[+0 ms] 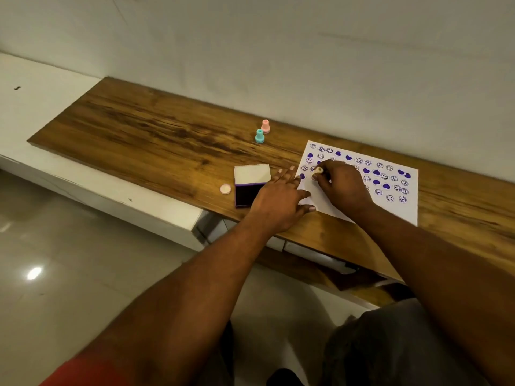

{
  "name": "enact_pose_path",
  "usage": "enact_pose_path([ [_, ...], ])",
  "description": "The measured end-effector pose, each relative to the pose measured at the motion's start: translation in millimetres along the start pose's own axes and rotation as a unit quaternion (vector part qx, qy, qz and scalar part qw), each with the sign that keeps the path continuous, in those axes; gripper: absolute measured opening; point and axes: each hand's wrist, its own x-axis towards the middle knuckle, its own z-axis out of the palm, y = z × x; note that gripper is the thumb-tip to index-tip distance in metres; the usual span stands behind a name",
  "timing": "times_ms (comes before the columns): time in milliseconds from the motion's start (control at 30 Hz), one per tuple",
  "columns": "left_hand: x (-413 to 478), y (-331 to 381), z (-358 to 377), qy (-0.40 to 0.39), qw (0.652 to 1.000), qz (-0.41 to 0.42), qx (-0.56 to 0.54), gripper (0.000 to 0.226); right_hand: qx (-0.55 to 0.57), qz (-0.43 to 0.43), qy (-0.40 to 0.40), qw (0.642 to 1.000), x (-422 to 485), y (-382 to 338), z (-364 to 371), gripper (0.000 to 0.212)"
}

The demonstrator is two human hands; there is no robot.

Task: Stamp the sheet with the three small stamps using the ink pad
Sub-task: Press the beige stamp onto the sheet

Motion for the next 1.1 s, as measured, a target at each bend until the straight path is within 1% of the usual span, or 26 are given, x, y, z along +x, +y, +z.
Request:
enact_pose_path([
  [300, 0.1, -1.1, 1.4, -0.026, 0.999, -0.026, -0.032, 0.06, -0.023, -0.005, -0.019, 1.0, 8.3, 1.8, 3.0, 0.032],
  [367, 0.2, -0.6, 0.6, -0.034, 0.998, -0.028, -0.038, 0.059, -0.022, -0.018, -0.009, 1.0, 12.4, -4.4, -3.0, 0.031],
  [400, 0.2, -0.4, 0.2, -0.037, 0.998, -0.029, -0.041, 0.059, -0.013, -0.034, 0.017, 0.999, 15.5, -8.9, -8.7, 0.029],
  [500, -0.5, 0.3, -0.2, -0.043, 0.997, -0.037, -0.049, 0.058, 0.02, -0.089, 0.151, 0.984, 29.7, -27.0, -33.2, 0.024],
  [533, -0.8, 0.2, -0.5, -0.045, 0.997, -0.04, -0.053, 0.058, 0.023, -0.095, 0.181, 0.979, 32.1, -31.4, -36.7, 0.024],
  [567, -1.0, 0.2, -0.6, -0.046, 0.997, -0.042, -0.055, 0.058, 0.027, -0.093, 0.186, 0.978, 31.4, -33.1, -35.1, 0.025],
  [600, -0.9, 0.3, -0.8, -0.045, 0.997, -0.04, -0.055, 0.057, 0.028, -0.083, 0.165, 0.982, 28.0, -30.5, -27.0, 0.025],
  [633, -0.8, 0.5, -0.9, -0.043, 0.997, -0.037, -0.053, 0.056, 0.02, -0.058, 0.122, 0.991, 20.4, -25.7, -13.2, 0.027],
  [700, -0.7, 0.6, -1.1, -0.042, 0.997, -0.034, -0.046, 0.057, -0.005, 0.021, 0.018, 1.0, 0.0, -15.8, 16.0, 0.034],
  [733, -0.6, 1.0, -0.7, -0.043, 0.998, -0.035, -0.043, 0.057, -0.012, 0.047, -0.003, 0.999, -6.1, -11.6, 24.3, 0.036],
  [867, -3.2, 2.3, 2.4, -0.042, 0.997, -0.038, -0.047, 0.058, -0.05, 0.052, 0.0, 0.997, 0.0, -11.3, 27.8, 0.036],
  [1100, -3.3, 3.3, 5.6, -0.044, 0.997, -0.04, -0.041, 0.061, -0.062, 0.05, -0.006, 0.997, 3.6, -13.5, 24.6, 0.034],
])
